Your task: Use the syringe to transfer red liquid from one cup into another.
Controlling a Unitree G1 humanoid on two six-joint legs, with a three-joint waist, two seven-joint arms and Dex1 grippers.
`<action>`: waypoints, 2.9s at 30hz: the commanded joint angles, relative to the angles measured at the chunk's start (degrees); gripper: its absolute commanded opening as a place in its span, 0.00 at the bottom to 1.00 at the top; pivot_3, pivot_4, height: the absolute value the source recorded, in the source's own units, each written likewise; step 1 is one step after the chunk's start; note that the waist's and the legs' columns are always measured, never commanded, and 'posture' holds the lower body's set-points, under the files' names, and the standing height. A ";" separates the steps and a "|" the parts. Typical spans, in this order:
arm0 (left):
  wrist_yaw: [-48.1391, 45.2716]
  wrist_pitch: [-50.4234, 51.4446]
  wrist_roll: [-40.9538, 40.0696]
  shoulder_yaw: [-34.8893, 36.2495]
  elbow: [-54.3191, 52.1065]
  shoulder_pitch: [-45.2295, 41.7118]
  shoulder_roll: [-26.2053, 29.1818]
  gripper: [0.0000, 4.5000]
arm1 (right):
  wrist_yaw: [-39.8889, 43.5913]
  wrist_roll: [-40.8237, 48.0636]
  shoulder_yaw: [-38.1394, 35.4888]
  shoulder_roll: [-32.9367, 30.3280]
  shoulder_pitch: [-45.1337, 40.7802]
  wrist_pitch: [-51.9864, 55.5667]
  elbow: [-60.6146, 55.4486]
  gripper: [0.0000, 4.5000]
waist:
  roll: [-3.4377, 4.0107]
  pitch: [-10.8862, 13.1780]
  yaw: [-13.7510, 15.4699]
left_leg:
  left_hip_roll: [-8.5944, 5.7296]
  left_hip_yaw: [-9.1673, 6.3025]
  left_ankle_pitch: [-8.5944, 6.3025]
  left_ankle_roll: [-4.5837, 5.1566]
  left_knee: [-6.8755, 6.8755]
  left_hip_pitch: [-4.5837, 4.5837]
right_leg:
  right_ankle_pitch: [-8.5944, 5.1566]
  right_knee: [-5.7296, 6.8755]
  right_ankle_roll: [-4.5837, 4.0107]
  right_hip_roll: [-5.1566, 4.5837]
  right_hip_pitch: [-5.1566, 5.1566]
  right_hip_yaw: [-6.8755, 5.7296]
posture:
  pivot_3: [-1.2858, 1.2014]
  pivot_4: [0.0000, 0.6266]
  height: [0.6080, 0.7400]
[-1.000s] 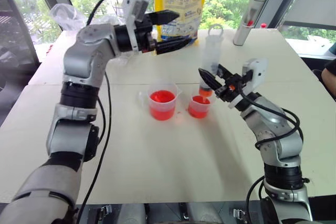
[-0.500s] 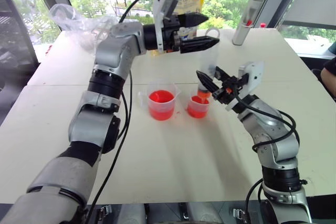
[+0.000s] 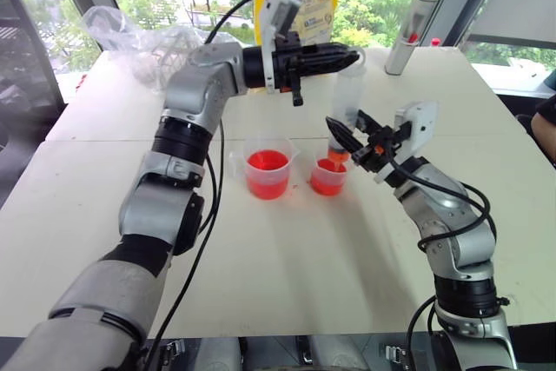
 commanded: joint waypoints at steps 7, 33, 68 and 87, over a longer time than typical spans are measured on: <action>-2.11 -0.09 2.97 -2.86 -2.96 0.87 -0.35 0.01 | -0.02 0.89 -1.12 -0.63 -2.71 -0.57 -3.31 0.30 | 0.00 0.00 0.02 | 0.00 0.00 0.00 0.00 0.00 0.00 | 0.00 0.00 0.00 0.00 0.00 0.01 | 0.52 0.24 1.00; -2.16 -2.47 7.33 -5.64 -3.25 7.66 -2.56 0.01 | -1.12 5.27 -5.16 -3.62 -8.25 3.76 -5.29 0.30 | 0.00 0.00 0.02 | 0.01 0.00 0.00 0.00 0.01 0.00 | 0.00 0.01 0.00 0.00 0.01 0.01 | 0.52 0.24 1.00; 5.90 9.52 -1.25 6.09 -24.74 15.06 13.36 0.89 | -1.52 7.41 -3.71 -3.26 -5.18 6.63 -6.63 0.30 | 0.04 -0.01 -0.13 | 0.08 -0.02 0.01 -0.01 0.00 0.09 | 0.00 0.09 0.00 -0.04 0.02 0.06 | 0.52 0.24 1.00; 13.48 18.13 -9.76 7.87 -47.11 33.99 18.11 0.89 | -1.30 14.34 2.29 -26.74 -43.41 59.18 31.55 0.30 | 0.04 -0.04 -0.10 | 0.02 0.03 0.00 0.00 -0.08 0.05 | 0.00 -0.02 -0.01 -0.44 -0.05 0.20 | 0.52 0.24 1.00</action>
